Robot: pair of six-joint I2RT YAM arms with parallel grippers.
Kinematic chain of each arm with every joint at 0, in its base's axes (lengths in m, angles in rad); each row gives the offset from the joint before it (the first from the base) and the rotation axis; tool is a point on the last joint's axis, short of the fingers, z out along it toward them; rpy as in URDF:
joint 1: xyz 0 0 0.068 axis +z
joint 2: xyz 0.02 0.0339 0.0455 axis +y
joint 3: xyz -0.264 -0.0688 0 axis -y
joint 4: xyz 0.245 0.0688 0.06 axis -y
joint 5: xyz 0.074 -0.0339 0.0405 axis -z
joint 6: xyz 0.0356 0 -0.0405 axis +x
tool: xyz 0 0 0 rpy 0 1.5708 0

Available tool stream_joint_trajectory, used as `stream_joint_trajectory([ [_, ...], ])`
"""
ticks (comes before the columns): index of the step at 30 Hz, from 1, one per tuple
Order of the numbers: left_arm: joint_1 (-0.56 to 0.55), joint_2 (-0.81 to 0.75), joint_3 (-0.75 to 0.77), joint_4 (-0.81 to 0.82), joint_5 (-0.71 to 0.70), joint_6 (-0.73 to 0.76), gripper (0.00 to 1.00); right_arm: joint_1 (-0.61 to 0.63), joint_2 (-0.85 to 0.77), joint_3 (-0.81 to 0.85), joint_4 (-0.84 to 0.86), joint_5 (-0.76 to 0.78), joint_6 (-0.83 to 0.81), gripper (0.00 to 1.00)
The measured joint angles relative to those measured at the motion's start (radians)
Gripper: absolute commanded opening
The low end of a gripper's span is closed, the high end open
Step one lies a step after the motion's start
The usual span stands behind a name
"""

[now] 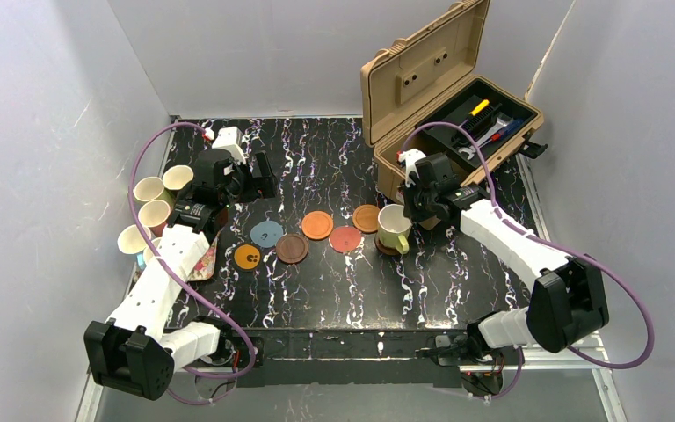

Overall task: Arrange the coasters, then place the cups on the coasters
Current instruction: Place the cup on the coaster.

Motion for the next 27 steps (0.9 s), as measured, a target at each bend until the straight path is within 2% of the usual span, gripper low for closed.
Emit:
stream_joint_trajectory([
  [15, 0.0, 0.001, 0.0, 0.0, 0.0, 0.0, 0.98, 0.0, 0.025, -0.012, 0.014, 0.007, -0.006, 0.01],
  [19, 0.0, 0.002, 0.0, 0.0, 0.0, 0.0, 0.98, 0.0, 0.025, -0.012, 0.014, 0.008, -0.006, 0.12],
  [24, 0.0, 0.004, 0.0, 0.0, 0.001, 0.0, 0.98, 0.0, 0.025, -0.012, 0.015, 0.01, -0.006, 0.31],
  [27, 0.0, 0.005, 0.0, 0.0, 0.002, 0.001, 0.98, 0.0, 0.025, -0.012, 0.026, 0.011, -0.006, 0.36],
])
